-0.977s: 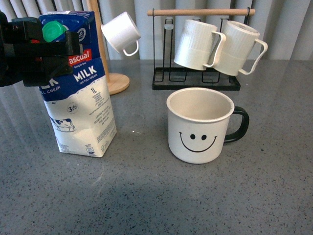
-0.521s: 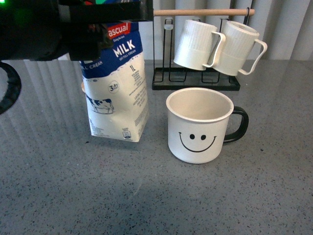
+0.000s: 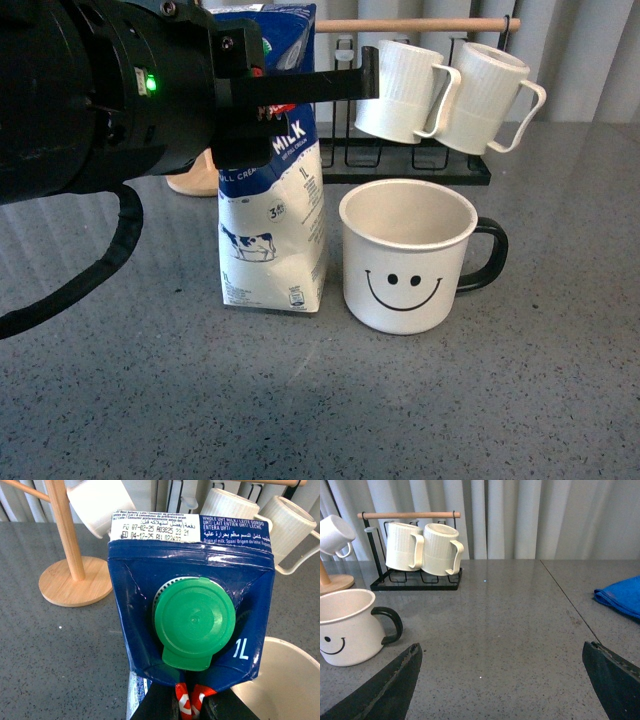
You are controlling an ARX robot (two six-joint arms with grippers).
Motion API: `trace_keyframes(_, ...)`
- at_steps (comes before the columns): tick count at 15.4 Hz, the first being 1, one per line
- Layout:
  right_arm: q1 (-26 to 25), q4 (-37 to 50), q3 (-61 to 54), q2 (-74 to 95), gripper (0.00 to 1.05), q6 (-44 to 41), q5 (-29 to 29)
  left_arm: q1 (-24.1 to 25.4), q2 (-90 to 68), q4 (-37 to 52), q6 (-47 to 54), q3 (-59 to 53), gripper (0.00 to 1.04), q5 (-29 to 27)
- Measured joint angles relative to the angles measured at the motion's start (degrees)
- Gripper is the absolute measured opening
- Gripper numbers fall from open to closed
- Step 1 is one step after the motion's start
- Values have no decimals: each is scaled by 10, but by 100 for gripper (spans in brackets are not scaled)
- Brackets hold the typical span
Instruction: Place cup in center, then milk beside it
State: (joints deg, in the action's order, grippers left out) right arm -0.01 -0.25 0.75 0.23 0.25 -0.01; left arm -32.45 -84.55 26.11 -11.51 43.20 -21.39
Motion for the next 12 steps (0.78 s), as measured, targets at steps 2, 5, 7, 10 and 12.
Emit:
trace_keyframes(2,0,0,0,0,98,0,0,-7,-12,9,-6,2,3,-16)
trace_keyframes(5,0,0,0,0,98,0,0,-21,-29,16,-19,8,3,-46)
trace_keyframes(7,0,0,0,0,98,0,0,-24,-35,21,-26,10,3,-57)
trace_keyframes(10,0,0,0,0,98,0,0,-26,-39,17,-41,13,3,-71)
trace_keyframes(12,0,0,0,0,98,0,0,-30,-39,12,-51,13,3,-75)
